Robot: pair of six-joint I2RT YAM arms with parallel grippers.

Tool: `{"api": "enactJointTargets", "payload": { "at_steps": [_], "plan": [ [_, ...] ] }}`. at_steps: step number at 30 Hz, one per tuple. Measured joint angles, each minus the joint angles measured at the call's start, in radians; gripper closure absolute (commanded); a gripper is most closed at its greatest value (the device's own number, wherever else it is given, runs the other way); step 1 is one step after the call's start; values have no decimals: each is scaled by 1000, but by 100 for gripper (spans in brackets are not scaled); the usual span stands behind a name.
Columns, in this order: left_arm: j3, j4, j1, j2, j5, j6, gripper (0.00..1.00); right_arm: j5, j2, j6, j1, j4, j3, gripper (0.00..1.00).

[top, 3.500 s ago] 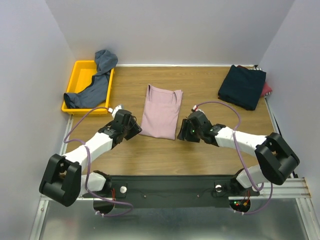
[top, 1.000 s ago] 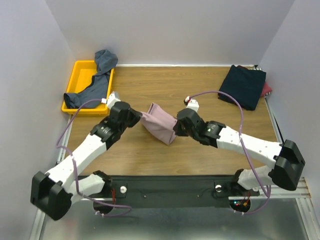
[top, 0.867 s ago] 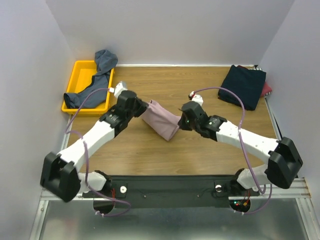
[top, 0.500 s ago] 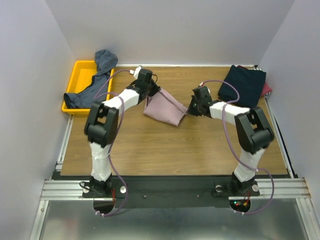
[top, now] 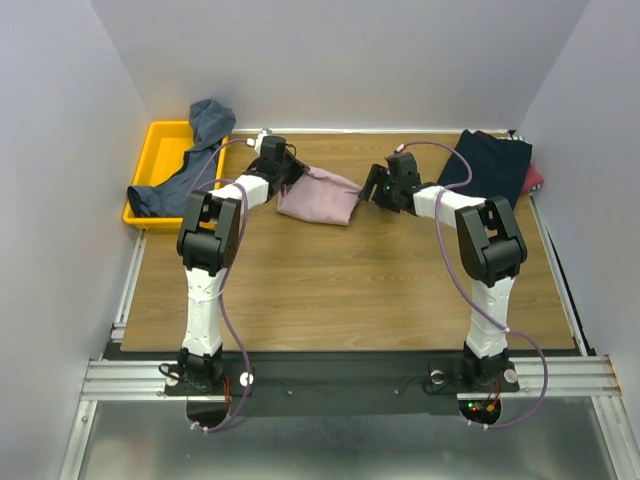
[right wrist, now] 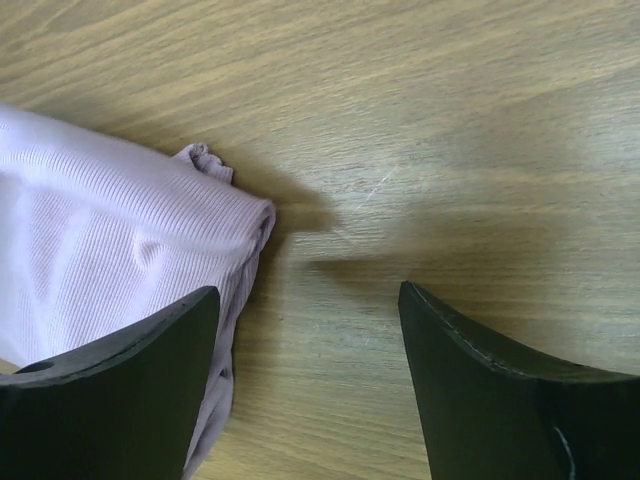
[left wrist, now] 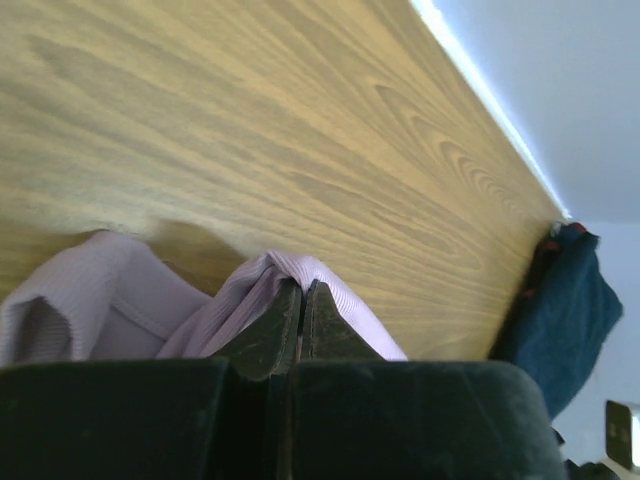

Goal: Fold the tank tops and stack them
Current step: Fold the tank top

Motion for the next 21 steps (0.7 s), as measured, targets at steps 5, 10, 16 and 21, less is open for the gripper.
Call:
{"api": "enactJointTargets", "payload": {
  "at_steps": [5, 10, 16, 21],
  "plan": [
    [-14, 70, -1, -6, 38, 16, 55, 19, 0, -16, 0, -2, 5, 18],
    [-81, 89, -4, -74, 16, 30, 55, 49, -15, -43, 8, -8, 4, 18],
    [-158, 37, -35, -259, -158, 46, 81, 80, -76, -76, 34, -7, 4, 33],
    [-35, -74, -102, -249, -273, 42, 100, 71, -79, -93, 68, -8, 16, 36]
  ]
}}
